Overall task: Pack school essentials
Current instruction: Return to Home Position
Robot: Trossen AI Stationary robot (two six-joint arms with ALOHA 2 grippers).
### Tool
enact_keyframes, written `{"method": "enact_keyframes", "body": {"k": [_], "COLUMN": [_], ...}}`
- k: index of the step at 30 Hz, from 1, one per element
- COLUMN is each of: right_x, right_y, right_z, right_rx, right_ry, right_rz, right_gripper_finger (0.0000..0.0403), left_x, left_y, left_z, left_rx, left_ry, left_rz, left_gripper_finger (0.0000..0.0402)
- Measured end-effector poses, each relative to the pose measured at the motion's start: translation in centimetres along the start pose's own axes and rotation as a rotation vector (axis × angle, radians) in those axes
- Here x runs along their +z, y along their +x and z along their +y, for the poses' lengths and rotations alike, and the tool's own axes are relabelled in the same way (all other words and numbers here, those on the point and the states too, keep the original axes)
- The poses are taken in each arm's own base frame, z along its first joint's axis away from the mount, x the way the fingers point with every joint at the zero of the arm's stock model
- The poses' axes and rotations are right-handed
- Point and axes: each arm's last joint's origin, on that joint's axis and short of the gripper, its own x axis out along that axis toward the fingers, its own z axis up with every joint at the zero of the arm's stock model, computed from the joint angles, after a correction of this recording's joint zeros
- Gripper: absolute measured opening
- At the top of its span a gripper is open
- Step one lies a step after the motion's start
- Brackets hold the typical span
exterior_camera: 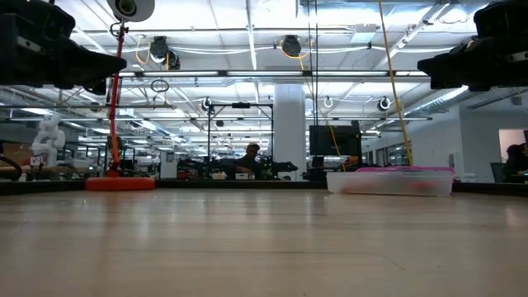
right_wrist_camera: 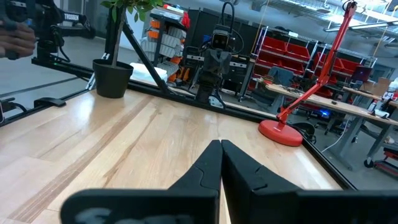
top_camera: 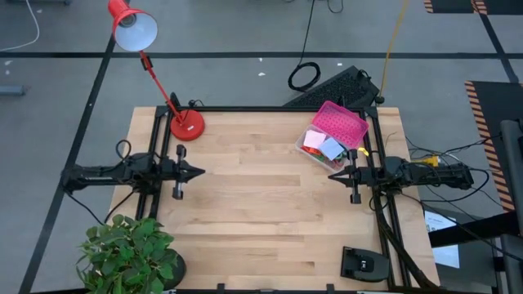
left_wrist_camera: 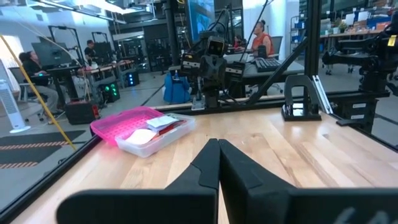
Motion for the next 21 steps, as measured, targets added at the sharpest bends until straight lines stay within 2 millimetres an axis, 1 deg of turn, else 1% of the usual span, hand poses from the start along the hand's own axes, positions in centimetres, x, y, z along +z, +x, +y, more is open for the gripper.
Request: {"method": "enact_keyframes", "body": {"k": [10, 14, 21], "right_x": [0.00, 0.01, 0.01], "right_y": [0.00, 0.00, 0.00], "right_z": [0.00, 0.00, 0.00], "right_rx": [0.000, 0.000, 0.000], "right_ry": [0.000, 0.000, 0.000], "right_rz": [0.000, 0.000, 0.000], "right_gripper_finger": [0.0000, 0.0000, 0.0000], "left_x": [-0.29, -0.33, -0.45], "left_y": [-0.22, -0.23, -0.21], "left_z": [-0.04, -0.01, 0.23], "left_rx": [-0.002, 0.001, 0.054], "left_ry": [0.004, 0.003, 0.008], "left_rz": [0.023, 0.028, 0.047], "left_gripper_finger": [0.0003, 0.0010, 0.0003]}}
